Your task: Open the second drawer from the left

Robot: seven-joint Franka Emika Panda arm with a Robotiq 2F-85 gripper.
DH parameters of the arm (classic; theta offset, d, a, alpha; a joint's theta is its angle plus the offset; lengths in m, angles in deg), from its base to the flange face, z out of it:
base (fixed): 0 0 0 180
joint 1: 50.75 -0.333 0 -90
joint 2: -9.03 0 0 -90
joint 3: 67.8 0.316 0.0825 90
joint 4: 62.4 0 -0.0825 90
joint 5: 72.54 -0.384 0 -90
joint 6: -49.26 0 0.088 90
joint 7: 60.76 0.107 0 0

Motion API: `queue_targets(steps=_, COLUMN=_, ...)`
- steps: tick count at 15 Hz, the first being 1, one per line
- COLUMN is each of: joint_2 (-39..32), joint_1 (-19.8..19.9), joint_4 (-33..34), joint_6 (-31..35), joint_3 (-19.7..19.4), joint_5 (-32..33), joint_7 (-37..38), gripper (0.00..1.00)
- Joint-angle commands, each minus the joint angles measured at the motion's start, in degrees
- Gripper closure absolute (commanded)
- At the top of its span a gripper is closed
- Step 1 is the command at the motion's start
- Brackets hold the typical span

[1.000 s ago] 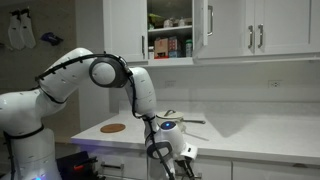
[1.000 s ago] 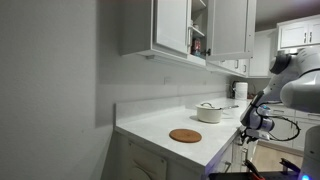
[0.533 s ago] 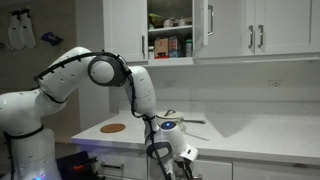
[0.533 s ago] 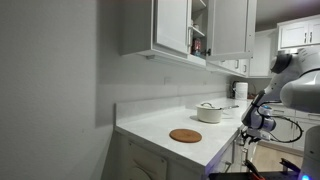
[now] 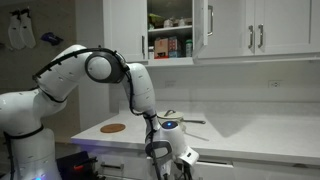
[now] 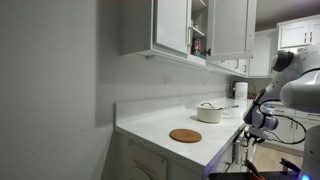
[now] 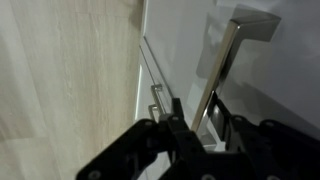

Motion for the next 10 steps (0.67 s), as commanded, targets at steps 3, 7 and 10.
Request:
queue_targets(steps=3, joint_2=8.74, joint_1=0.81, joint_4=-5.19, joint_6=-8.15, joint_3=-7.55, joint_5=-1.69, joint_7=-2.27, gripper=0.9)
queue_targets(steps=7, joint_2=10.06, joint_1=4.96, joint_4=-6.34, joint_6=-9.35, joint_3=-7.28, joint_5=-1.02, joint_7=-5.36, gripper=0.9)
queue_targets(steps=10, joint_2=10.8, joint_1=8.27, joint_4=-6.25, joint_6=-11.4, joint_3=-6.72, joint_5=-0.71, joint_7=-7.71, gripper=0.9)
